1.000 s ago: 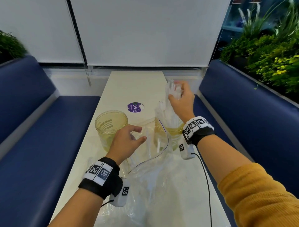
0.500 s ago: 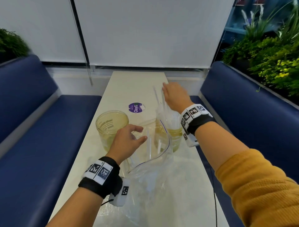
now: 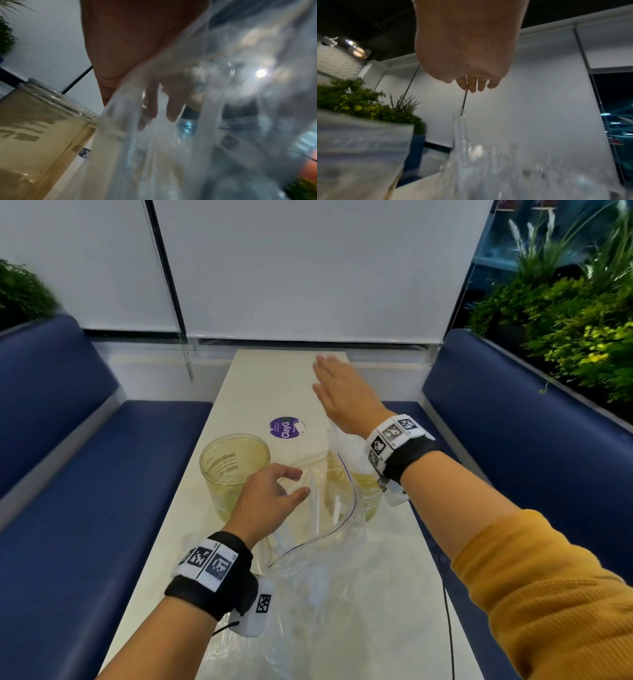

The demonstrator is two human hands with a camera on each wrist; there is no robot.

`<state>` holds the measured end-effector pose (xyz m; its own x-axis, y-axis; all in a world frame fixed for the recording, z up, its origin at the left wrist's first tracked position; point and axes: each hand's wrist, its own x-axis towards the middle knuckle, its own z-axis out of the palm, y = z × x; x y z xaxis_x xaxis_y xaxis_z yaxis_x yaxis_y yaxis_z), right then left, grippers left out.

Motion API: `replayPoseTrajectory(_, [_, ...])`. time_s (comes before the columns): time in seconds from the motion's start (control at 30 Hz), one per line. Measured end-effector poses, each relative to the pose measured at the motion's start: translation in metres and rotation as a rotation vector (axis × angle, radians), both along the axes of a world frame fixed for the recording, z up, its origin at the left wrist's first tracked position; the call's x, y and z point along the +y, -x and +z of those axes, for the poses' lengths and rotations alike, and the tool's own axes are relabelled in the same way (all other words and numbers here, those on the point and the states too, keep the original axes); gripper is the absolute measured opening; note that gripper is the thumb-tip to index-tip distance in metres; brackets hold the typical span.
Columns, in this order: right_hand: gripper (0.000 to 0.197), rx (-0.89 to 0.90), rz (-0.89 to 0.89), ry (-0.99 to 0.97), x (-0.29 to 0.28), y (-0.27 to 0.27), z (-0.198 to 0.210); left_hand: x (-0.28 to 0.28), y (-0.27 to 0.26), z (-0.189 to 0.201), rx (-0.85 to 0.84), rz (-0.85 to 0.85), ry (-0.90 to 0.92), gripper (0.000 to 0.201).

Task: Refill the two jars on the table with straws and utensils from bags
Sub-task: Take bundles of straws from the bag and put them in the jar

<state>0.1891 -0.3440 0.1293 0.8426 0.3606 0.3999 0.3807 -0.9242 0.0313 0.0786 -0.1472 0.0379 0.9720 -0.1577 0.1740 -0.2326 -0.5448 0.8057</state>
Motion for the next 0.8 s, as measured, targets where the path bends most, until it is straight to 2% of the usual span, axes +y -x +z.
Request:
replayPoseTrajectory(0.1, [0.046, 0.197, -0.040, 0.213, 0.000, -0.002, -0.034, 0.000, 0.001, 0.002, 0.000, -0.005, -0.015, 0.029])
replayPoseTrajectory(0.17, [0.048, 0.272, -0.078, 0.307, -0.006, -0.001, -0.052, 0.002, 0.001, 0.003, 0.012, -0.015, -0.020, 0.027])
replayPoseTrajectory(0.27, [0.049, 0.130, -0.112, 0.150, -0.015, 0.001, -0.045, 0.005, 0.001, 0.002, 0.041, -0.031, -0.011, 0.031])
replayPoseTrajectory(0.37, [0.039, -0.038, -0.213, -0.056, -0.035, 0.007, -0.033, 0.006, -0.001, 0.001, 0.073, -0.048, 0.014, 0.039])
replayPoseTrajectory(0.43, [0.032, 0.006, -0.255, -0.092, -0.047, 0.015, -0.040, 0.008, -0.001, 0.002, 0.099, -0.067, 0.040, 0.044])
replayPoseTrajectory(0.47, [0.032, 0.087, -0.268, -0.030, -0.051, 0.020, -0.049, 0.008, -0.001, 0.004, 0.111, -0.087, 0.050, 0.046])
replayPoseTrajectory(0.53, [0.035, 0.191, -0.304, 0.083, -0.057, 0.031, -0.062, 0.010, 0.001, 0.007, 0.121, -0.137, 0.068, 0.051])
replayPoseTrajectory(0.57, [0.037, 0.166, -0.318, 0.048, -0.058, 0.035, -0.062, 0.010, 0.003, 0.009, 0.118, -0.160, 0.074, 0.053])
replayPoseTrajectory(0.67, [0.047, -0.080, -0.353, -0.213, -0.048, 0.058, -0.033, 0.010, 0.012, 0.015, 0.115, -0.233, 0.118, 0.059])
replayPoseTrajectory(0.7, [0.056, -0.079, -0.357, -0.236, -0.040, 0.071, -0.019, 0.010, 0.015, 0.015, 0.113, -0.250, 0.129, 0.059])
replayPoseTrajectory(0.77, [0.076, 0.145, -0.346, -0.127, -0.023, 0.097, 0.006, 0.010, 0.020, 0.015, 0.099, -0.259, 0.159, 0.057])
replayPoseTrajectory(0.8, [0.078, 0.296, -0.336, -0.032, -0.015, 0.109, 0.011, 0.010, 0.021, 0.015, 0.090, -0.261, 0.178, 0.055])
